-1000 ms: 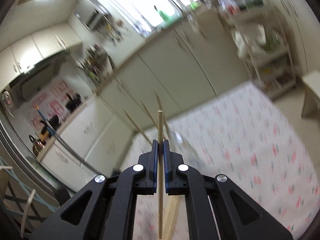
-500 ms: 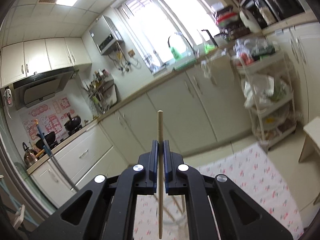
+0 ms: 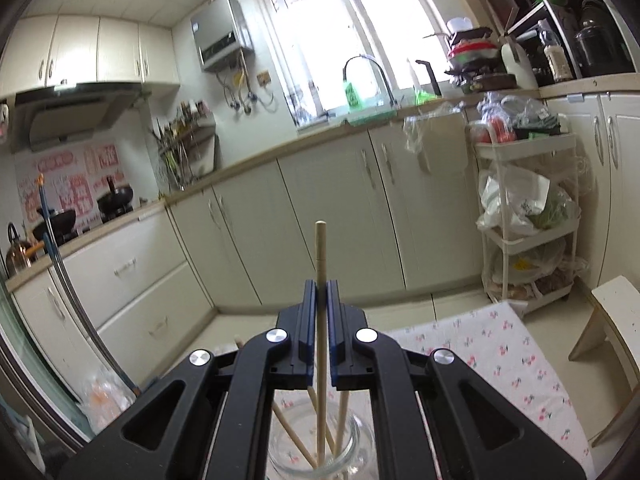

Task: Organize utensils
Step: 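Carry the right gripper's stick over the jar, lower it in, open, then move the right gripper back toward the remaining sticks, then grasp a wooden stick with the left gripper while the right grasps another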

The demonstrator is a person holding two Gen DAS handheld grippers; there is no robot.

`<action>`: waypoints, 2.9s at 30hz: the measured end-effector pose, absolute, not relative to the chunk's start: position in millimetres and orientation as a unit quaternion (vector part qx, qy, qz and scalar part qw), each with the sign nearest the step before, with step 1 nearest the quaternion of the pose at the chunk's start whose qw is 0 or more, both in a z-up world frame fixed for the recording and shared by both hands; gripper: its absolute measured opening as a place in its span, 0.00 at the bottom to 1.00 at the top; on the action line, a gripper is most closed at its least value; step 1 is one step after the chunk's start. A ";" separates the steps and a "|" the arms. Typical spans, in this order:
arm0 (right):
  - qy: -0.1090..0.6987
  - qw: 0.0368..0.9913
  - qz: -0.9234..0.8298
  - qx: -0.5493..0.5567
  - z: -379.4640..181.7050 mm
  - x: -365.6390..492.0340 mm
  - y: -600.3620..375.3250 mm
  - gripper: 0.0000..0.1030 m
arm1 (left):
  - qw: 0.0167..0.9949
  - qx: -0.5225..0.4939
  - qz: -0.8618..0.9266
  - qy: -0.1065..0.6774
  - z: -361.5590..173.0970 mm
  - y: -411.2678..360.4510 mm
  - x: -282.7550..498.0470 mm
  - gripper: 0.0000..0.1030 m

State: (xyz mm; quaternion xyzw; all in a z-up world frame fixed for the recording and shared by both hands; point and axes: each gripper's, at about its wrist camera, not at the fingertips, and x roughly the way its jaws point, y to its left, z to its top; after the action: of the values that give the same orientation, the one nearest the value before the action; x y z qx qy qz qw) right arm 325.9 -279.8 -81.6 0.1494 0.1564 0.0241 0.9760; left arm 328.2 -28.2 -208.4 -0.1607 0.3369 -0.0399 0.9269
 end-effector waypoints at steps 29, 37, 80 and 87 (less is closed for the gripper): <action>0.380 0.913 0.047 0.141 -183.0 234.3 -255.1 0.27 | 0.922 -0.137 -0.031 0.362 -206.7 -36.5 323.8 0.79; 0.444 0.888 0.053 0.105 -209.1 241.4 -223.6 0.27 | 0.920 -0.119 -0.039 0.371 -199.4 -38.4 306.7 0.80; 0.457 0.884 0.060 0.078 -213.6 234.8 -261.2 0.11 | 0.878 0.058 -0.069 0.470 -233.8 -118.3 329.6 0.69; 0.461 0.881 0.050 0.092 -214.1 240.6 -263.7 0.11 | 0.875 0.065 -0.101 0.469 -229.8 -126.7 332.8 0.35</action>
State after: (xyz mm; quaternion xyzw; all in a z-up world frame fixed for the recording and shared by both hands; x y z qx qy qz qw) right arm 240.6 -263.7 -214.1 0.0921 0.4615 0.0497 0.8810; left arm 332.8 -126.7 -229.8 0.0653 0.4690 -0.1013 0.8750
